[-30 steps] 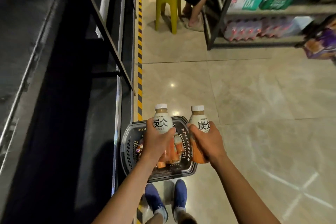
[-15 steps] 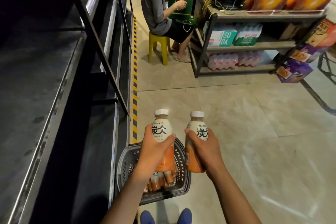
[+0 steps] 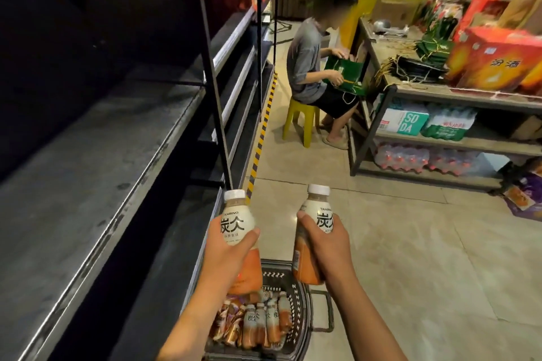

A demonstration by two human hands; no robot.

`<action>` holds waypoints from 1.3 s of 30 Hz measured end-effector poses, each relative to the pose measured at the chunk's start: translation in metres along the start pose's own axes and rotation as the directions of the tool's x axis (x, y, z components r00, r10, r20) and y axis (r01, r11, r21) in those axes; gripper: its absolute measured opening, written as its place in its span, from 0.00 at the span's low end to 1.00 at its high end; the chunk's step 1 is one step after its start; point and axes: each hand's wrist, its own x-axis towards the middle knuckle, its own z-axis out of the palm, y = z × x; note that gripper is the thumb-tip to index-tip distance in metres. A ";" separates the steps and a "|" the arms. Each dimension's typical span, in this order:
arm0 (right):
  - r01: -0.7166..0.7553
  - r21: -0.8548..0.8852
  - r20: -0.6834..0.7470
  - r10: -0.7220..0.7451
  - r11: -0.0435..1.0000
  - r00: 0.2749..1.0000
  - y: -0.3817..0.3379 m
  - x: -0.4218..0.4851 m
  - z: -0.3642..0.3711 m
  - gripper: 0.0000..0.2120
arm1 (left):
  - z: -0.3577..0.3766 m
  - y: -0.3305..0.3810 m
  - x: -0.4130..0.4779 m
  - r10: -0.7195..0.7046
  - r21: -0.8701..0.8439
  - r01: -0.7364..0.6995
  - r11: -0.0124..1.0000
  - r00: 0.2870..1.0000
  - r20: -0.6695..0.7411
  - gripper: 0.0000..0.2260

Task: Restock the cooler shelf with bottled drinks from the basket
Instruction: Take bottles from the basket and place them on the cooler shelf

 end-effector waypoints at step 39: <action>0.275 0.135 0.991 -0.130 0.952 -0.036 -0.010 -0.486 0.052 0.15 | -0.178 -0.015 -0.561 0.043 0.036 -0.075 0.997 0.084 -0.996 0.20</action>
